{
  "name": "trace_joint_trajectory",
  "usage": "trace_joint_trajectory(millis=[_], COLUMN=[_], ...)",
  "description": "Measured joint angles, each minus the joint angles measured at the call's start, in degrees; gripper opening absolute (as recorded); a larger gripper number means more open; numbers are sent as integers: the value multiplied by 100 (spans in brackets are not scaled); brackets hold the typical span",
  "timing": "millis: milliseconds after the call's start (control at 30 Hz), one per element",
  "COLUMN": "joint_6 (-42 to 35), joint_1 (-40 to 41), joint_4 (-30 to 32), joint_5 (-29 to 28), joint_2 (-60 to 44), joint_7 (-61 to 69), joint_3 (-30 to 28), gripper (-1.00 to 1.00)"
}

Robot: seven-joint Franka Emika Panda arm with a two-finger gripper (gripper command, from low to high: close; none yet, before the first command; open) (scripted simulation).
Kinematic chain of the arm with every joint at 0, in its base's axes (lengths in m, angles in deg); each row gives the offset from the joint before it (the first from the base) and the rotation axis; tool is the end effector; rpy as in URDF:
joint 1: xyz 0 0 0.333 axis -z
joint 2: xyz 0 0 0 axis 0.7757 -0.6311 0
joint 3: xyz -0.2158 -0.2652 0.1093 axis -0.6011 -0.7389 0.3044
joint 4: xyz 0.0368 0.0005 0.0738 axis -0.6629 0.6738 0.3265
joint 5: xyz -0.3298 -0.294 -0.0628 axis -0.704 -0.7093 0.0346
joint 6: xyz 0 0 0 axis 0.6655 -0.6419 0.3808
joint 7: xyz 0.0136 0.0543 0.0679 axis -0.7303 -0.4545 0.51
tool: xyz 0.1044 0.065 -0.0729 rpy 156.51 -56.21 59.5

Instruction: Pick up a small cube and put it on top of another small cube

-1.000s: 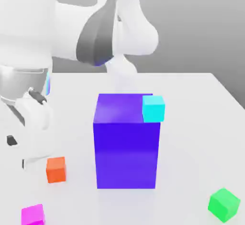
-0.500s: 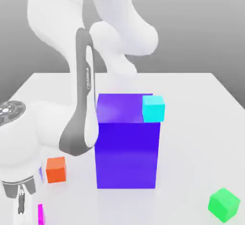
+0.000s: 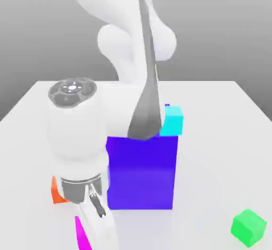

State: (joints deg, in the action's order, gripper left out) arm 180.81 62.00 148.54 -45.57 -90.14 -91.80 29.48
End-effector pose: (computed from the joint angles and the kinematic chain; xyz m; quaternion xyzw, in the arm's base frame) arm 0.5691 -0.0129 0.1714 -0.6310 0.7758 0.0049 0.0050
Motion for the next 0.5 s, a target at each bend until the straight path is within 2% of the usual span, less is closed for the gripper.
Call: trace_joint_trajectory(millis=[200, 300, 333, 500], joint_6=[-81, 152, 311, 311], joint_1=[-995, -1692, -1927, -1927], joint_4=[284, 198, 132, 132], joint_5=[-254, -672, -898, -898], joint_2=[341, -27, -286, -286], joint_7=[-665, -1217, -1443, -1443], joint_3=[685, 825, 795, 795], gripper=[-100, -100, 100, 100])
